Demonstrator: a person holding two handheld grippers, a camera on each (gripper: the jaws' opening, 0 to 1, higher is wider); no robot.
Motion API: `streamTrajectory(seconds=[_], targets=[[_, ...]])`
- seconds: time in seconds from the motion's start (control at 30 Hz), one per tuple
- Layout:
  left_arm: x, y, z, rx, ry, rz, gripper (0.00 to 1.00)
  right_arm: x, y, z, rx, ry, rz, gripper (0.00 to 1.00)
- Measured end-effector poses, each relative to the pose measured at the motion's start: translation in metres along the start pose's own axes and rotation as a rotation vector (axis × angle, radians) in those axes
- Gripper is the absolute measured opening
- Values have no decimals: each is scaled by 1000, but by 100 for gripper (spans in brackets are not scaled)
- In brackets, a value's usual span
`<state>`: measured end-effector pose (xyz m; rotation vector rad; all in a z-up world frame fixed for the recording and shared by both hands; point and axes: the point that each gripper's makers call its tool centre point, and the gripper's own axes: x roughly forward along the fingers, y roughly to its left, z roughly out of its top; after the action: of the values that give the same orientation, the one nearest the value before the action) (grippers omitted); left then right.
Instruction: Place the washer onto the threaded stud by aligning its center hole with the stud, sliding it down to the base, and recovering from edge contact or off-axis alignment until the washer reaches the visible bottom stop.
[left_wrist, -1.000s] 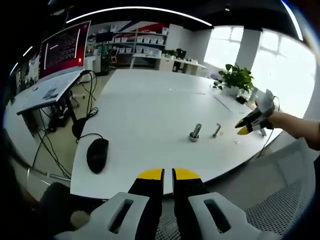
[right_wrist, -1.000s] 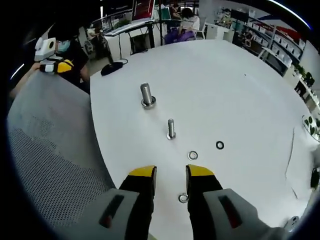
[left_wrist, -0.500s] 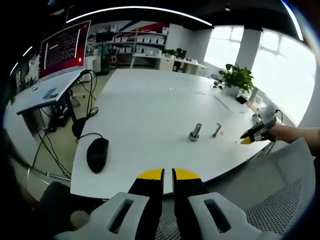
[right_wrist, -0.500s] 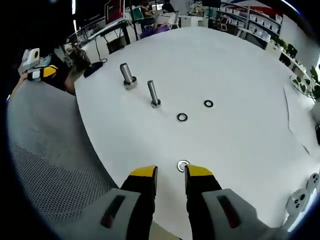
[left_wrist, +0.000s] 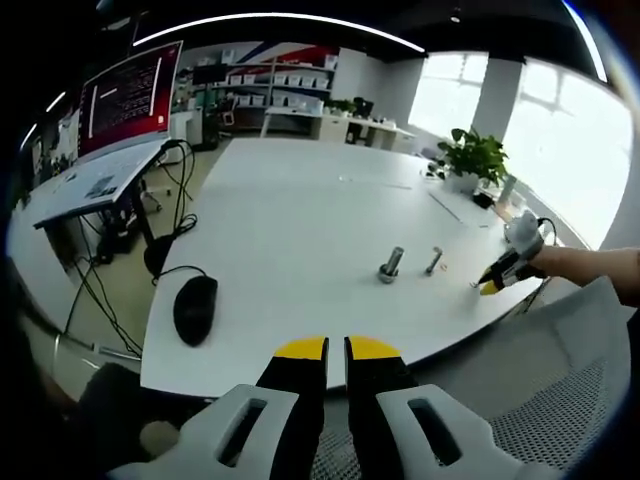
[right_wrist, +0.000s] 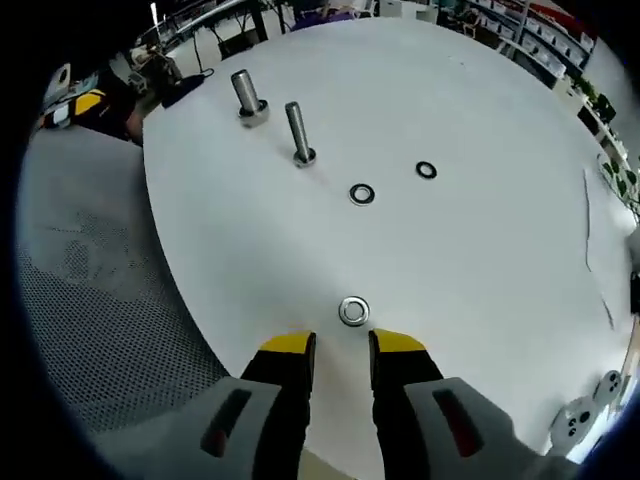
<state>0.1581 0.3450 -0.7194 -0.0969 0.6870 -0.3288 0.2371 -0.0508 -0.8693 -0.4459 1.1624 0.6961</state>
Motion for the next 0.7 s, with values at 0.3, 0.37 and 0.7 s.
streamTrajectory(seconds=[0.3, 0.37, 0.7], targets=[[0, 0, 1, -2, -4, 1, 4, 3, -3, 9, -78, 63, -5, 23], [0, 0, 1, -3, -5, 2, 4, 3, -2, 9, -83, 75, -3, 22], [-1, 0, 2, -12, -16, 4, 4, 3, -6, 9, -106, 72, -11, 13]])
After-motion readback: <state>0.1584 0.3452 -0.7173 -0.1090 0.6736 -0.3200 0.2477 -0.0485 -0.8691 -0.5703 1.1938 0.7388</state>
